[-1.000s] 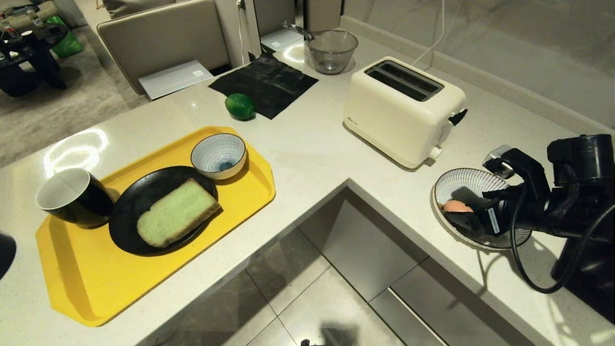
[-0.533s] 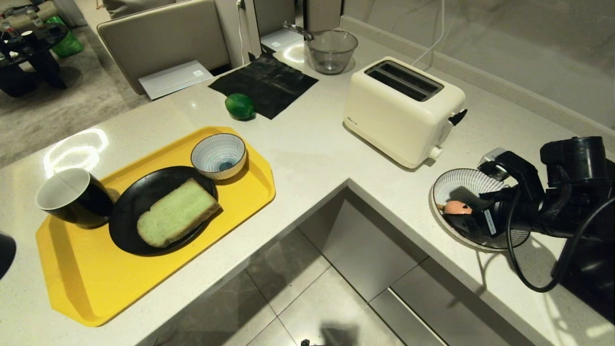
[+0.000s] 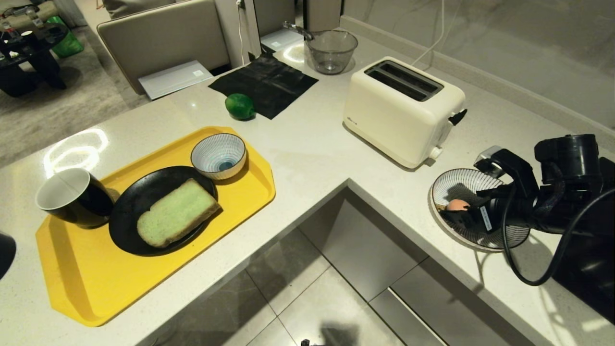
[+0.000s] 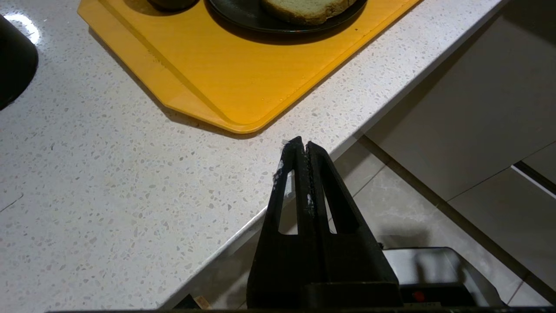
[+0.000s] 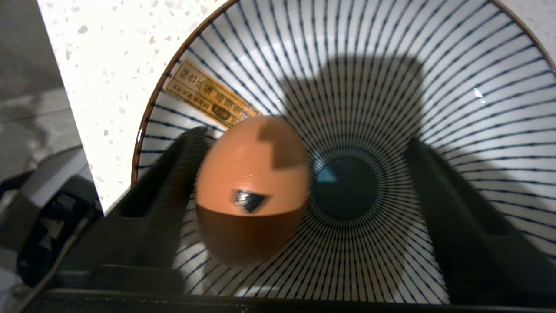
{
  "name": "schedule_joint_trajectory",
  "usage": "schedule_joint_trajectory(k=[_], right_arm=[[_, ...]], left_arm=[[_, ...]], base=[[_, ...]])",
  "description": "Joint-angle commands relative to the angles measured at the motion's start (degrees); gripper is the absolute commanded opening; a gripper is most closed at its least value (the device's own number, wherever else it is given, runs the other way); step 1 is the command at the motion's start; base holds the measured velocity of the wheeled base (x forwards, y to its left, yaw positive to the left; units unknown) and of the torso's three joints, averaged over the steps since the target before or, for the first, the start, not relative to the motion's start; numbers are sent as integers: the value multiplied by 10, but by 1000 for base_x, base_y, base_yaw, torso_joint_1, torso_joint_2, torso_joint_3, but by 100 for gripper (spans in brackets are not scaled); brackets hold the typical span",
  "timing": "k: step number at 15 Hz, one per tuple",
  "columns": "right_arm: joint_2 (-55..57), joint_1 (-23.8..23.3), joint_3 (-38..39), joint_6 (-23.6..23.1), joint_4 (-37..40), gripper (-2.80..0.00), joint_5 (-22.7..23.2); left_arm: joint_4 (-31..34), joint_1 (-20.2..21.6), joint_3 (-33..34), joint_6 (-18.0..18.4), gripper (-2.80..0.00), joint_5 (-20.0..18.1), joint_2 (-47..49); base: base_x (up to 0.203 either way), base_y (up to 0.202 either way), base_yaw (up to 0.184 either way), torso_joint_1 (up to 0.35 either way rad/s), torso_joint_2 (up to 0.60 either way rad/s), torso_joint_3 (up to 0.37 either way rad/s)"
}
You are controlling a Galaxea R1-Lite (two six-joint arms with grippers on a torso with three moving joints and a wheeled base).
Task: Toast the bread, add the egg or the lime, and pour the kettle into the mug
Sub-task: Pick up the egg
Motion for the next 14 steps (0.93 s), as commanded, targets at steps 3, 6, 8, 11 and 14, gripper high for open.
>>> schedule_joint_trajectory(k=[3, 6, 8, 11, 14], right_arm=[[10, -1, -1, 0, 0, -280, 1], [14, -2, -3, 0, 0, -280, 2], [16, -3, -7, 0, -1, -280, 2], [16, -6, -8, 1, -1, -280, 2], [14, -12, -18, 2, -1, -280, 2]], left_arm=[[0, 0, 0, 0, -280, 0, 0], [-1, 0, 0, 0, -280, 0, 0], [0, 0, 0, 0, -280, 0, 0], [0, 0, 0, 0, -280, 0, 0], [-1, 0, 0, 0, -280, 0, 0]], base=[[0, 0, 0, 0, 0, 0], [0, 0, 0, 0, 0, 0], [0, 0, 0, 0, 0, 0], [0, 0, 0, 0, 0, 0], [0, 0, 0, 0, 0, 0]])
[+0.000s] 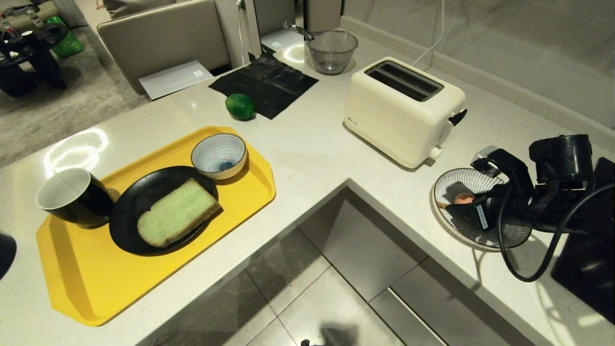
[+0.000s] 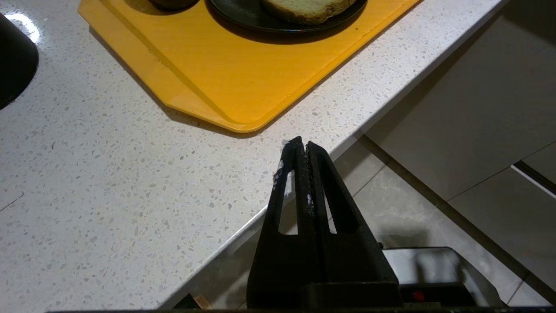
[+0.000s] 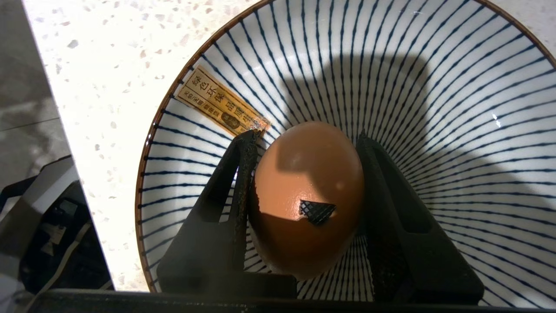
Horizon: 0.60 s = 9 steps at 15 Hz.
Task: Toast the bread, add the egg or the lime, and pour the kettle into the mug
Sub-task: Pick up the egg
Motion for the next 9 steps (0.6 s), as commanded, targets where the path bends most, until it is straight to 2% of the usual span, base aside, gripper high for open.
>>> schedule_joint_trajectory(k=[1, 3, 5, 9], right_arm=[[-3, -7, -11, 1, -1, -280, 2], [-11, -8, -22, 11, 0, -280, 1], [-20, -9, -31, 41, 0, -280, -1], [-45, -16, -34, 45, 0, -280, -6]], left_arm=[[-1, 0, 0, 0, -280, 0, 0], [-1, 0, 0, 0, -280, 0, 0], [0, 0, 0, 0, -280, 0, 0], [0, 0, 0, 0, -280, 0, 0]], base=[[0, 0, 0, 0, 0, 0], [0, 0, 0, 0, 0, 0], [0, 0, 0, 0, 0, 0], [0, 0, 0, 0, 0, 0]])
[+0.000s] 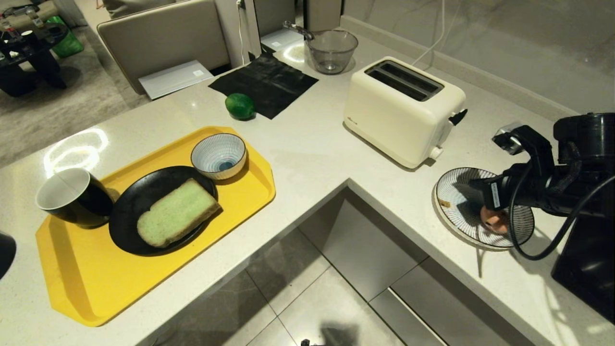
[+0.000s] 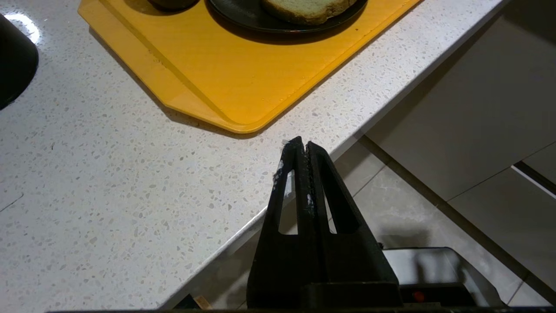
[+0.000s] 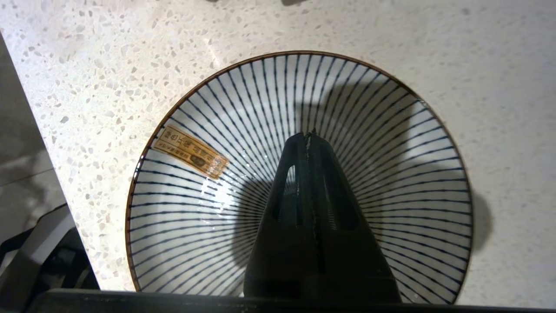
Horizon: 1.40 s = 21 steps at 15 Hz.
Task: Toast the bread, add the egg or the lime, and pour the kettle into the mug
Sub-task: Pick up the egg
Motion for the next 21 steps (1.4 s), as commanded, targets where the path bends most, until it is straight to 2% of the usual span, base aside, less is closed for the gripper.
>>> schedule_joint_trajectory(k=[1, 4, 6, 18, 19, 21], right_arm=[[-17, -2, 6, -3, 0, -280, -1], [-28, -6, 16, -3, 3, -280, -6], [-43, -9, 24, -6, 8, -280, -35], [-160, -10, 158, -39, 9, -280, -80], [-159, -10, 167, -46, 8, 0, -84], [-149, -11, 170, -46, 8, 0, -87]], left_arm=[[0, 0, 0, 0, -280, 0, 0], [0, 0, 0, 0, -280, 0, 0], [0, 0, 0, 0, -280, 0, 0], [-1, 0, 0, 0, -280, 0, 0], [-1, 0, 0, 0, -280, 0, 0], [0, 0, 0, 0, -280, 0, 0]], base=[[0, 0, 0, 0, 0, 0], [0, 0, 0, 0, 0, 0], [0, 0, 0, 0, 0, 0], [0, 0, 0, 0, 0, 0], [0, 0, 0, 0, 0, 0], [0, 0, 0, 0, 0, 0]])
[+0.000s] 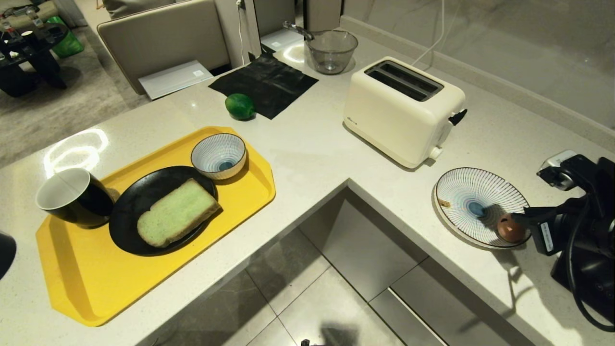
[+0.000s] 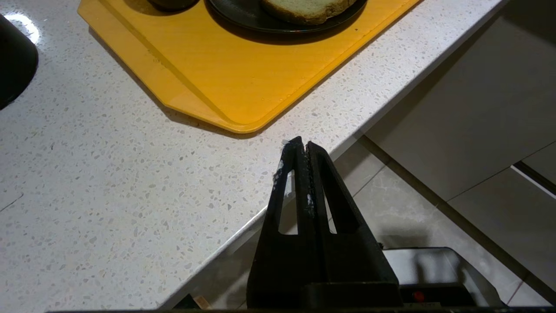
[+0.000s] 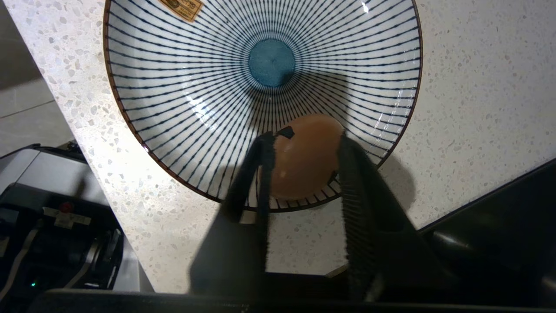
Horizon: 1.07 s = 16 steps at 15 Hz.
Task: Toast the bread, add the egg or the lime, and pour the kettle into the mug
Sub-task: Pick up the egg
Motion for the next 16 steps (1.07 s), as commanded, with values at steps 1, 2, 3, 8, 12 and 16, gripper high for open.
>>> schedule_joint_trajectory(k=[1, 2, 3, 8, 12, 16], right_arm=[[8, -1, 3, 0, -1, 0, -4], [12, -4, -2, 1, -1, 0, -7], [15, -4, -6, 5, 0, 0, -8], [32, -1, -45, 112, 66, 0, -40], [45, 8, -61, 173, 94, 0, -60], [60, 20, -63, 186, 91, 0, -58]], left_arm=[[0, 0, 0, 0, -280, 0, 0], [-1, 0, 0, 0, -280, 0, 0], [0, 0, 0, 0, -280, 0, 0], [0, 0, 0, 0, -280, 0, 0], [0, 0, 0, 0, -280, 0, 0], [-1, 0, 0, 0, -280, 0, 0]], base=[[0, 0, 0, 0, 0, 0], [0, 0, 0, 0, 0, 0], [0, 0, 0, 0, 0, 0], [0, 0, 0, 0, 0, 0], [0, 0, 0, 0, 0, 0], [0, 0, 0, 0, 0, 0]])
